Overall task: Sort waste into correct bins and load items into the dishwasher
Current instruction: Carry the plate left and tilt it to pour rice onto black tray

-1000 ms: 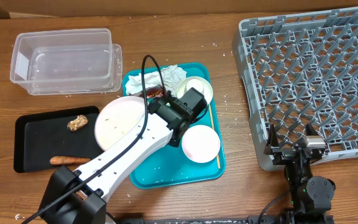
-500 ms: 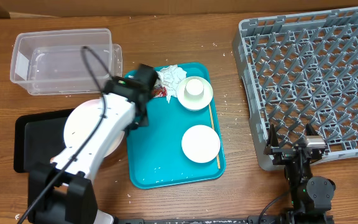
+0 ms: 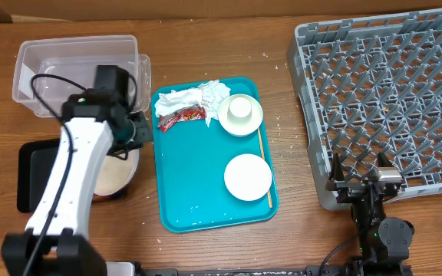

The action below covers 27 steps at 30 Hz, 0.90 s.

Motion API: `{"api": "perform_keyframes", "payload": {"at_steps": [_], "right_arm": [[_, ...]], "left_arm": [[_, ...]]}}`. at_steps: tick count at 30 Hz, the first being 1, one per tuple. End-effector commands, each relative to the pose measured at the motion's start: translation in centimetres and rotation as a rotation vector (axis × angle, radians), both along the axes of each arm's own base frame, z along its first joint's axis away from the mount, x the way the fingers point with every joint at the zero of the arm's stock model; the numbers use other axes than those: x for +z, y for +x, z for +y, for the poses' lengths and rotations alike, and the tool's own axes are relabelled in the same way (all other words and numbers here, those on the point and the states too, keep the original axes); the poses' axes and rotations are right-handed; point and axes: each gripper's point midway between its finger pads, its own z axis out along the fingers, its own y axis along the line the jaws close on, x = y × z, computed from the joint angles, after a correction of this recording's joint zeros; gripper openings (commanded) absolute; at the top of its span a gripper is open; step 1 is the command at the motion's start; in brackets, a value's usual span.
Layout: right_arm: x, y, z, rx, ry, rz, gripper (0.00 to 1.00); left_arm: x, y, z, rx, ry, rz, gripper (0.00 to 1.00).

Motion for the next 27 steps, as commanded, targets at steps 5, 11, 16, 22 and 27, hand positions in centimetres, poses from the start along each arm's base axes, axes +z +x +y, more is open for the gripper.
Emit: {"api": "perform_keyframes", "payload": {"at_steps": [5,11,16,22,27], "right_arm": [[-0.1,0.0,0.1,0.002,0.004,-0.006,1.0],[-0.1,0.0,0.1,0.002,0.004,-0.006,1.0],[-0.1,0.0,0.1,0.002,0.004,-0.006,1.0],[-0.1,0.0,0.1,0.002,0.004,-0.006,1.0],[-0.1,0.0,0.1,0.002,0.004,-0.006,1.0]], "left_arm": [[3.7,0.6,-0.6,-0.053,-0.196,-0.13,0.04],[4.3,0.8,0.1,-0.058,-0.281,-0.163,0.04],[5.2,1.0,0.4,-0.066,-0.382,-0.207,0.04],[5.8,1.2,2.1,-0.035,-0.431,-0.252,0.04],[6.4,0.8,3.4,-0.021,-0.485,-0.285,0.04]]}}
